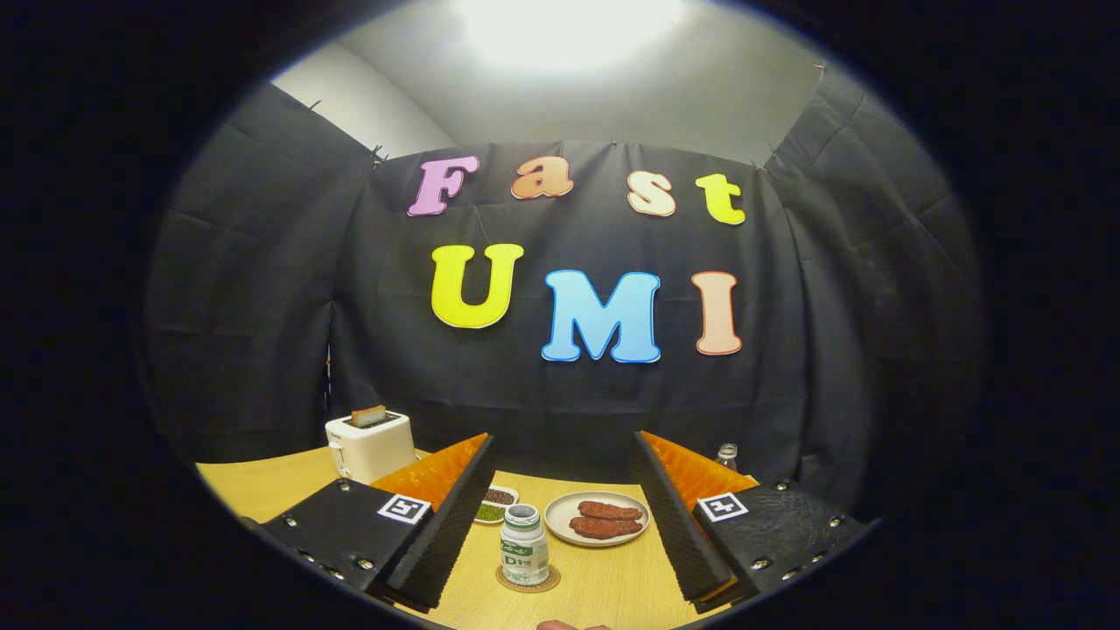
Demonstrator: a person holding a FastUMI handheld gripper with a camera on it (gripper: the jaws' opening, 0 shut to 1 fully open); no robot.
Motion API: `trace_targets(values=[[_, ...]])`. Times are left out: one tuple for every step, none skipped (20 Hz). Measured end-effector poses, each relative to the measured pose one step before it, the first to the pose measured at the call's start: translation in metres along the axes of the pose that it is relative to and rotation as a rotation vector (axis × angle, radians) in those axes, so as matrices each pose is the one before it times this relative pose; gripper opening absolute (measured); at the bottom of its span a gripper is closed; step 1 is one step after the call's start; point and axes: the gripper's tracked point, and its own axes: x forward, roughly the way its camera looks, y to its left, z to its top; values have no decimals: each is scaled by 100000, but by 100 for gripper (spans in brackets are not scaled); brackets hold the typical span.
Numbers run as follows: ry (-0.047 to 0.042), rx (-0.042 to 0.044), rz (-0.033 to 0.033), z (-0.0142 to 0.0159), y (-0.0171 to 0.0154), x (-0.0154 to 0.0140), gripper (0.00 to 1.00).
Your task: Take the bottle from table, then pour the juice into the cup, finally place the bottle on the coaster
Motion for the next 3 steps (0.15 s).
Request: trace_targets(values=[[-546,-739,-941,32,-508,-226,95],[-90,-304,-29,-332,-225,-300,95],[658,296,259,-596,-230,-258,95]])
